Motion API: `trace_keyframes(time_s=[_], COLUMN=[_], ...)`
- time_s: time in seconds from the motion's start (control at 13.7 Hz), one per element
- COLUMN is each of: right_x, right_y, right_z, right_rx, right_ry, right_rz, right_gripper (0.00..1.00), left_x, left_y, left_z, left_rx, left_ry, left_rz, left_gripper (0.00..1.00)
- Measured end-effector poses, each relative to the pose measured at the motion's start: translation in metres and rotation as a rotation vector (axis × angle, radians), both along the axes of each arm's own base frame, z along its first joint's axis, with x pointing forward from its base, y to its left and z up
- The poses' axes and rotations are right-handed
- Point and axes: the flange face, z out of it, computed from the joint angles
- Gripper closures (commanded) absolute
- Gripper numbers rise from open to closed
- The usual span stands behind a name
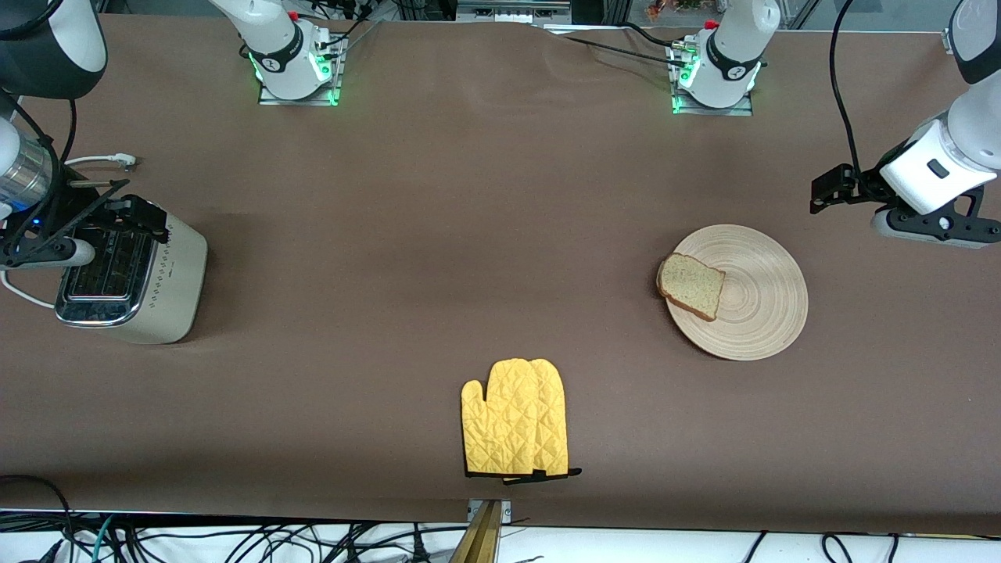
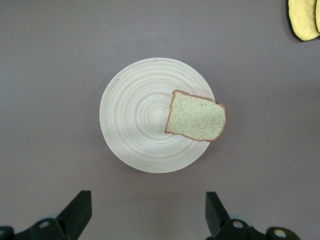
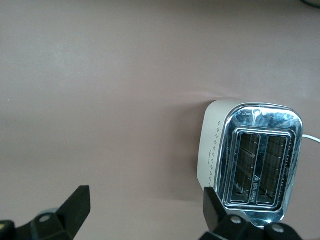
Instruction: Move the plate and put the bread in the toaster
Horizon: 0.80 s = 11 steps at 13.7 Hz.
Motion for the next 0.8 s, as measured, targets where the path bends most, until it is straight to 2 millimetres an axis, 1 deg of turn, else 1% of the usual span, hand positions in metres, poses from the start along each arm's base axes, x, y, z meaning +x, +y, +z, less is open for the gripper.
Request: trace_keyframes(time_s=[0.44, 0.8], right_x=[0.0, 0.0], right_y=[0.0, 0.0], right_z=[0.0, 0.0], right_rx=[0.0, 0.0], right_ry=[0.0, 0.0], right_rz=[0.0, 0.0], right_gripper=[0.0, 0.0], left_x=[0.001, 0.003], left_y=[0.002, 0.014], left_z=[-0.001, -0.005], left_rx=[0.0, 0.0], left_ry=[0.001, 0.009], left_rz=[0.004, 0.024], left_gripper=[0.0, 0.0])
